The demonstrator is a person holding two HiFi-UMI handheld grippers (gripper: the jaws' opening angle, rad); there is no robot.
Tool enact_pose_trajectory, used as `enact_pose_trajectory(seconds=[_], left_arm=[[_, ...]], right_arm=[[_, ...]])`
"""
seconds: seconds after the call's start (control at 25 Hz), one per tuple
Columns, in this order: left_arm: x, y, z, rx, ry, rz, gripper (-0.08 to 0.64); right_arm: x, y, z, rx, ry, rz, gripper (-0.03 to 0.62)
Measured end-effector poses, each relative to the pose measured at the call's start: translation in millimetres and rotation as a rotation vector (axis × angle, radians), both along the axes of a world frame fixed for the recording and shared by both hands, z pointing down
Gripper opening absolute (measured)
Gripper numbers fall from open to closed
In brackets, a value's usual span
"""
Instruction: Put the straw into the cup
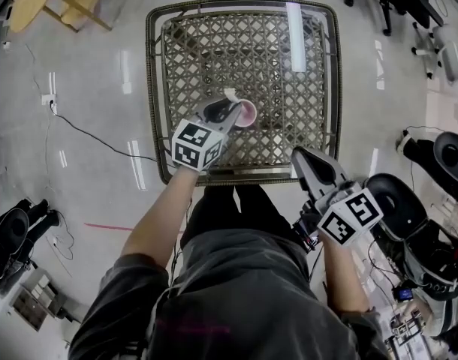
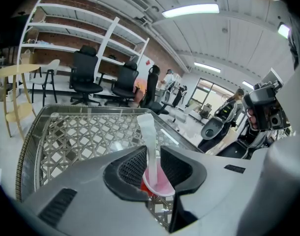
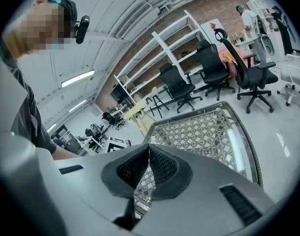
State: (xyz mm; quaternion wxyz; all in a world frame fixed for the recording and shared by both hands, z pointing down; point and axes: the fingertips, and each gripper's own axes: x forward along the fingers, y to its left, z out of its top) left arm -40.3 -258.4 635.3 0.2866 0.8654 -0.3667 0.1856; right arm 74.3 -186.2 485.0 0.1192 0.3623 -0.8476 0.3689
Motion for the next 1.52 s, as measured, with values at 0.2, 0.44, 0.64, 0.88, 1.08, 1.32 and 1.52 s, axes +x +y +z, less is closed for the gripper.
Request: enact_pose_trajectory(seconds=[0.2, 0.44, 0.64, 0.88, 1.08, 1.32, 1.52], left_arm=[[-4.2, -1.6, -1.4, 0.001, -0.005, -0.006, 0.098], [-14.3, 2.4, -7.4, 0.005, -0.008, -0.018, 0.109], [-18.9, 5.1, -17.3, 0.013, -0.006, -0.025, 0.109], [-21.1, 6.9, -37.0, 0.047, 0.003, -0.029, 0.109], [-25.0, 6.6, -70.8, 0.103, 0.011, -0.033, 0.109], [-30.2, 11.0, -117.7, 0.172, 0.031, -0.039, 0.107], [-34.2, 15.2, -148.6, 0.221, 0.041, -0.047, 0.087]], right_arm=[[-2.5, -0.8, -0.3, 0.003, -0.003, -0.003, 0.015], [-9.8, 0.9, -6.8, 0.018, -0.008, -0.011, 0.015], [-12.7, 3.3, -14.5, 0.028, -0.007, -0.014, 0.015], [-16.6, 6.1, -19.4, 0.042, -0.012, -0.018, 0.015], [-22.5, 7.4, -33.1, 0.074, -0.028, -0.024, 0.015], [-30.7, 4.2, -52.0, 0.119, -0.043, -0.028, 0.015], [-38.0, -2.7, -66.2, 0.165, -0.054, -0.033, 0.015]])
